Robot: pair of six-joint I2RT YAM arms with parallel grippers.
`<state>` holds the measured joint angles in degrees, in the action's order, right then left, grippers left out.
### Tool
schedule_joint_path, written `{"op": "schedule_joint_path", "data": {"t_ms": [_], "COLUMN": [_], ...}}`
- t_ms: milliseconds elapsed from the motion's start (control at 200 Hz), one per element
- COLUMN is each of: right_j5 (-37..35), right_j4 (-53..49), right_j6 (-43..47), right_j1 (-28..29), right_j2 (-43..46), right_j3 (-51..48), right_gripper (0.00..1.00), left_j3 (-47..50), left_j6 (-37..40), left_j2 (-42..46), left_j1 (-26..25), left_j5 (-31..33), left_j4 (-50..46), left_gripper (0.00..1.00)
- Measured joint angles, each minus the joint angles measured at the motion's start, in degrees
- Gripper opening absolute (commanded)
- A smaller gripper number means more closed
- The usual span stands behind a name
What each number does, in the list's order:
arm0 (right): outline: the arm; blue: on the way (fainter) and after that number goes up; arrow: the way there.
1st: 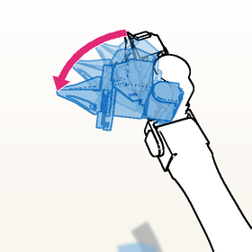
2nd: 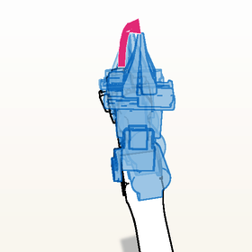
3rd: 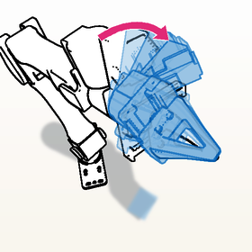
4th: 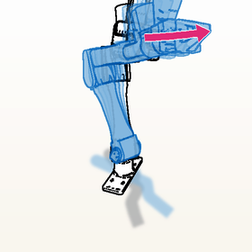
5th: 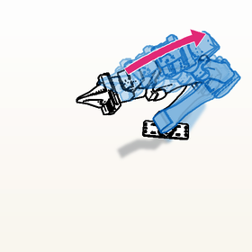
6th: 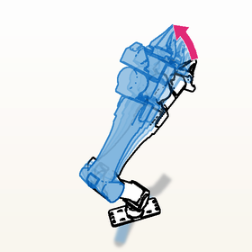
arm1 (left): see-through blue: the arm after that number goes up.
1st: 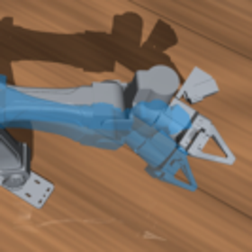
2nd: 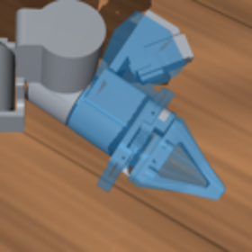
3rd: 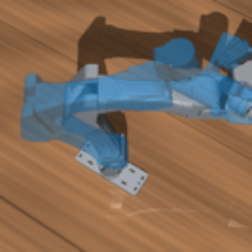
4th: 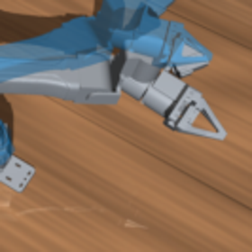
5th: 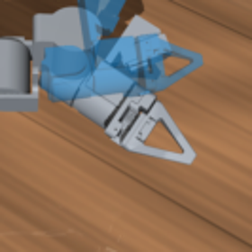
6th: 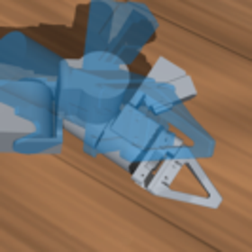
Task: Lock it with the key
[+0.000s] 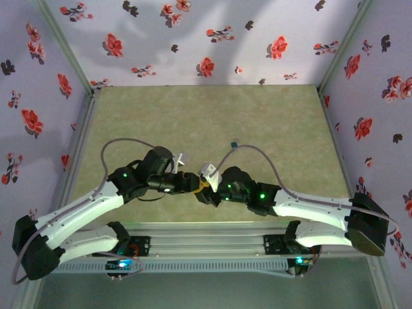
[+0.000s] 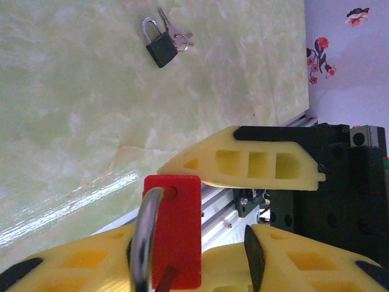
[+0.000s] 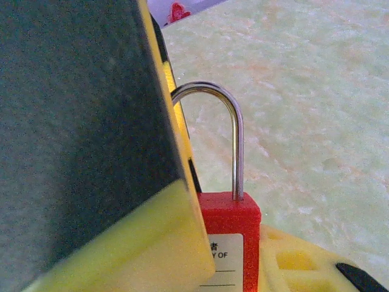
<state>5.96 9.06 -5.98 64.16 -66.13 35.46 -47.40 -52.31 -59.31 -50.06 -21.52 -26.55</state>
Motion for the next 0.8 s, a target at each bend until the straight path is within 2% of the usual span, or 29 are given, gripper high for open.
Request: {"op": "schedule_joint_path", "data": {"t_ms": [800], "right_j5": [-1.5], "right_j4": [-0.9], "right_j6": [0.0], "right_j1": [0.3], "right_j2": [-0.1], "right_j3": [0.0], "right_gripper": [0.00], "left_j3": [0.7], "left_j6": [0.2], "left_j2": [-1.9], "left_j1": [-0.1], "left_j5": [0.8], "left_j4": [0.8], "left_gripper": [0.20]}}
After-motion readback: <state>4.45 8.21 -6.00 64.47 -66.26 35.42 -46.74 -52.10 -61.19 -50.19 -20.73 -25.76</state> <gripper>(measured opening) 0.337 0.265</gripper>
